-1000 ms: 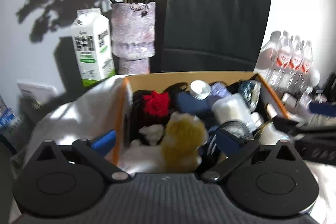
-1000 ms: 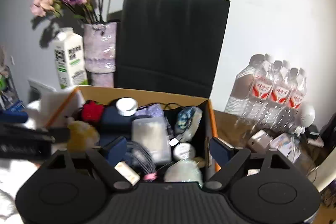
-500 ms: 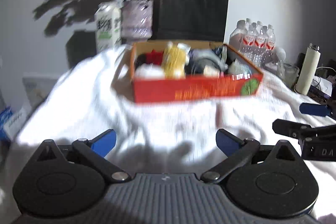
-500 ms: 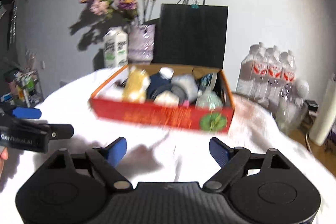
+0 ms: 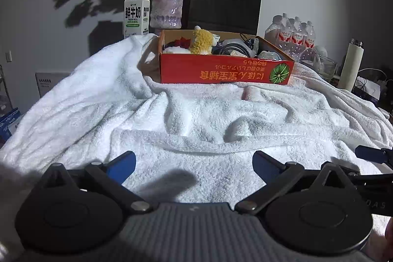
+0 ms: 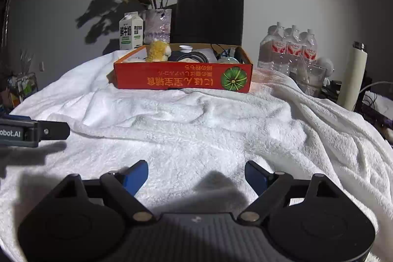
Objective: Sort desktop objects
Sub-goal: 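Withdraw both open tools from the box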
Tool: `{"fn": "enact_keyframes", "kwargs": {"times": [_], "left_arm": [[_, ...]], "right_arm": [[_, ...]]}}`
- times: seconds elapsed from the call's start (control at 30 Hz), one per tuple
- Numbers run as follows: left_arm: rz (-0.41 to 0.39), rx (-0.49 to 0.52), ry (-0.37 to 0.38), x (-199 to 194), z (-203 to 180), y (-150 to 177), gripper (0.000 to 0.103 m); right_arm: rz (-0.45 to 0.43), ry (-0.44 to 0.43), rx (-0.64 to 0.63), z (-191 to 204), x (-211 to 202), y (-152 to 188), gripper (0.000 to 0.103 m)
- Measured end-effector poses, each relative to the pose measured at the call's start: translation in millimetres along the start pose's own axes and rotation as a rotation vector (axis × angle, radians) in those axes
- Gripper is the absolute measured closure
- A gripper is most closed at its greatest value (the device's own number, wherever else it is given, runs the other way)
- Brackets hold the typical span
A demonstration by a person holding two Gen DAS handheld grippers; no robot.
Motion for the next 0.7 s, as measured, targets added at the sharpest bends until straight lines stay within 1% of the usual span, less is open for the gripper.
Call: {"fn": "enact_keyframes", "kwargs": {"times": [0.1, 0.17, 0.2, 0.23, 0.27, 0.33, 0.37, 0.5, 0.53, 0.63, 0.7], "left_arm": [[0.008, 0.000, 0.000, 3.1, 0.0, 1.4, 0.000], [0.010, -0.007, 0.004, 4.2, 1.2, 0.8, 0.000], [0.008, -0.009, 0.007, 4.6, 2.1, -1.0, 0.000], [0.003, -0.010, 0.008, 5.2, 2.7, -3.9, 0.000], [-0.003, -0.009, 0.011, 6.3, 3.8, -8.3, 0.000], [-0.027, -0.008, 0.017, 8.8, 6.0, -18.8, 0.000], [-0.036, -0.010, 0.014, 11.3, 7.8, -24.2, 0.000], [-0.052, -0.040, -0.005, 25.3, 22.3, -39.9, 0.000], [-0.052, -0.051, -0.009, 28.8, 26.7, -42.5, 0.000], [-0.047, -0.079, -0.022, 39.1, 39.4, -46.9, 0.000], [-0.040, -0.095, -0.025, 44.2, 45.7, -47.3, 0.000]], "right_arm": [[-0.004, 0.001, 0.008, -1.5, -0.5, -2.9, 0.018], [-0.011, -0.014, 0.001, -0.1, -0.1, -7.3, 0.020], [-0.011, -0.024, 0.003, 0.2, 0.4, -10.7, 0.020], [-0.017, -0.061, 0.013, 0.8, 3.0, -19.9, 0.021], [-0.017, -0.061, 0.013, 0.8, 3.0, -19.9, 0.025], [-0.027, -0.099, 0.011, 2.0, 14.9, -40.9, 0.028], [-0.027, -0.099, 0.011, 2.0, 14.9, -40.9, 0.029], [-0.027, -0.115, -0.016, 8.3, 45.5, -68.1, 0.034], [-0.022, -0.129, -0.019, 11.0, 55.3, -74.4, 0.037], [0.007, -0.180, -0.009, 23.4, 91.1, -93.7, 0.039], [0.034, -0.221, 0.010, 33.7, 118.5, -104.2, 0.043]]}}
Point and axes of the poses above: each gripper's, at about its wrist camera, not at the fingertips, and x roughly the way its jaws point, z to its left, y to its underside, the point moved 4 cm from there along x, roughly the way its jaws point, and after that the axes turned 5 degrees about -y, right-handed, at the moved point
